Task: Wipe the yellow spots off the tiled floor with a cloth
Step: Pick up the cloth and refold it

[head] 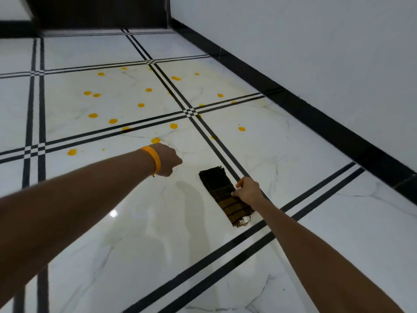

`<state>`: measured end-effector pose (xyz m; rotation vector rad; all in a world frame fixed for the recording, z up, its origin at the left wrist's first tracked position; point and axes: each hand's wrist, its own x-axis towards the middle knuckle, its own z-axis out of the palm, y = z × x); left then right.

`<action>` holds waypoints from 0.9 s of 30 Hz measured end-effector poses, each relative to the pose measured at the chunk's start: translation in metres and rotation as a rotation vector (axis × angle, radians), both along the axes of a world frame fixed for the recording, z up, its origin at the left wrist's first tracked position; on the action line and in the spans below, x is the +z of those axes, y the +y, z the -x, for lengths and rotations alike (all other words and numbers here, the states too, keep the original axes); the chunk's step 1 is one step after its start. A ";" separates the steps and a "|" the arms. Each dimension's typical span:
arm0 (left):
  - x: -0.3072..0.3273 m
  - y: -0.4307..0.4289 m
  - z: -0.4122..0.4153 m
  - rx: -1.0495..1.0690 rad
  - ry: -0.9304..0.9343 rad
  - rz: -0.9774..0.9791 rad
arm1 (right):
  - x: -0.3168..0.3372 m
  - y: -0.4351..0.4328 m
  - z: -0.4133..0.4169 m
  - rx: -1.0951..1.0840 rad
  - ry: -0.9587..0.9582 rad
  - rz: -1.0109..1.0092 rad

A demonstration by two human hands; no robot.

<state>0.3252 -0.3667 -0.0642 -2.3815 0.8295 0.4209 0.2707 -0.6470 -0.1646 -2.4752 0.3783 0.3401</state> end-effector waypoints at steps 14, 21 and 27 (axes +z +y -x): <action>-0.002 -0.069 0.009 0.185 0.086 0.673 | 0.057 -0.004 -0.007 0.185 -0.090 -0.233; 0.015 -0.092 0.020 0.297 0.319 0.977 | 0.117 0.000 -0.015 0.394 -0.155 -0.298; 0.029 -0.091 0.021 0.313 0.361 1.009 | 0.149 -0.002 -0.017 0.524 -0.170 -0.074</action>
